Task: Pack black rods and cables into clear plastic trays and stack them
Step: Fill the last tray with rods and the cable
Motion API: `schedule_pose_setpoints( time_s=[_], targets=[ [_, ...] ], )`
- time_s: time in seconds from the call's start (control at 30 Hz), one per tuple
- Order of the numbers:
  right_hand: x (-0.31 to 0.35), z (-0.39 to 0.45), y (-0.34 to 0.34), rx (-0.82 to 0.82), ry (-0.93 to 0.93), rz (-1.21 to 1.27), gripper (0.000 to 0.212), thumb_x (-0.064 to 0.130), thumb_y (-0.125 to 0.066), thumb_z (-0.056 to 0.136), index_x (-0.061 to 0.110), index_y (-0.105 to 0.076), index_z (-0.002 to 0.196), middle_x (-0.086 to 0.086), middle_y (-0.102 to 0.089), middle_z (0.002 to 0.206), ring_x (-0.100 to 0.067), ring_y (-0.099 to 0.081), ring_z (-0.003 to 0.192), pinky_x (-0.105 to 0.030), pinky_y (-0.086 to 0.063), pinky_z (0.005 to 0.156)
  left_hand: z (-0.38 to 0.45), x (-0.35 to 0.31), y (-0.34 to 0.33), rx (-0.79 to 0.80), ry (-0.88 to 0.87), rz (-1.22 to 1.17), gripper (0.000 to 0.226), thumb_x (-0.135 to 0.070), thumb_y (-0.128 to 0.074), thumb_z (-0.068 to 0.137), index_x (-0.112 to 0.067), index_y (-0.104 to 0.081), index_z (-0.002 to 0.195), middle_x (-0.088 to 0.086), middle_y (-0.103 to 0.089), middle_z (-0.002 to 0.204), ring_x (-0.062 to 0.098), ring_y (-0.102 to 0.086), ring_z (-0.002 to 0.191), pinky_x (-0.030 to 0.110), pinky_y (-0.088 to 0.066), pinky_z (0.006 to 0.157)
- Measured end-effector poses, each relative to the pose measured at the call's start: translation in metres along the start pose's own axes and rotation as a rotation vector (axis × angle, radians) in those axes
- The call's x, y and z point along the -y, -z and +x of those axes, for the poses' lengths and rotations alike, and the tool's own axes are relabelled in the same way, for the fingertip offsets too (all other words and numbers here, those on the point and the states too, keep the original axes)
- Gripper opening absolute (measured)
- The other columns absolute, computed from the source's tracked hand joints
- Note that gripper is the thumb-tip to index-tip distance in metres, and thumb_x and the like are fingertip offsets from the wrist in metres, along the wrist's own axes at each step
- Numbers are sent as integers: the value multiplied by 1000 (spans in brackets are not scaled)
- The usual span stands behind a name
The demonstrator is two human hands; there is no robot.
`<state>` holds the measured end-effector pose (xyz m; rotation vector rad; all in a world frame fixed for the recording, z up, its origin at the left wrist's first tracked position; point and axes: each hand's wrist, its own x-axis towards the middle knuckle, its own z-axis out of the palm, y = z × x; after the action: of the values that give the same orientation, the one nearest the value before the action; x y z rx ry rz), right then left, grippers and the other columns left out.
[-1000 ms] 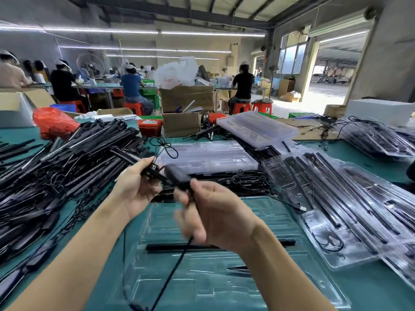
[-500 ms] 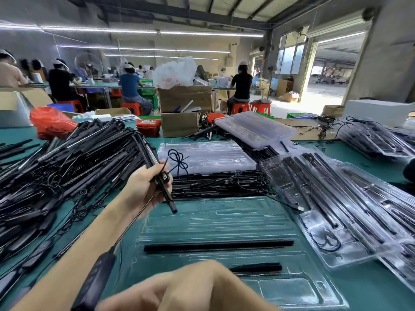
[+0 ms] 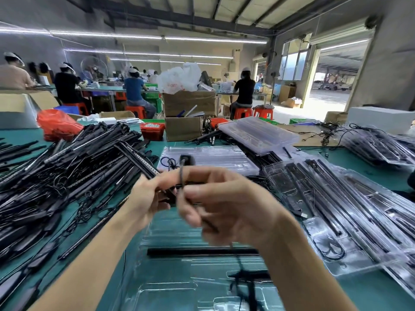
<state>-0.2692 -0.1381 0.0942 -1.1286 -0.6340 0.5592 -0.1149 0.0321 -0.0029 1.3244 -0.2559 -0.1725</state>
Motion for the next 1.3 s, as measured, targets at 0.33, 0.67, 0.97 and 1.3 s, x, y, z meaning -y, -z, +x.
schedule_pose_setpoints(
  time_s=[0.33, 0.67, 0.97, 1.3],
  targets=[
    [68, -32, 35, -904, 46, -807, 21, 11, -64, 92, 10, -79, 77, -8, -65, 62, -13, -41, 45, -17, -29, 33, -10, 20, -17, -115, 67, -21, 53, -20, -79, 83, -10, -53, 128, 10, -73, 114, 22, -74, 96, 31, -57, 61],
    [59, -17, 94, -1529, 442, -1106, 19, 8, -55, 97, 14, -64, 113, 14, -58, 89, 4, -56, 79, -10, -50, 67, -24, 28, -54, -98, 160, -90, 42, -34, -81, 76, -24, -67, 115, -1, -71, 99, 13, -61, 67, 24, -46, 45],
    [-20, -23, 125, -1467, -107, -973, 17, 16, -55, 74, 5, -66, 69, -2, -60, 60, -26, -56, 66, -38, -51, 68, -22, 26, -63, -202, 112, -305, 32, -8, -67, 93, -6, -56, 123, 20, -71, 116, 27, -72, 94, 28, -58, 57],
    [-50, -18, 97, -1292, 144, -1061, 15, 28, -54, 82, 19, -67, 79, 4, -70, 70, -18, -62, 67, -35, -50, 56, -13, 22, -62, -365, 104, -479, 100, -6, -77, 85, -11, -9, 158, 12, -40, 139, 23, -58, 110, 27, -60, 59]
  ],
)
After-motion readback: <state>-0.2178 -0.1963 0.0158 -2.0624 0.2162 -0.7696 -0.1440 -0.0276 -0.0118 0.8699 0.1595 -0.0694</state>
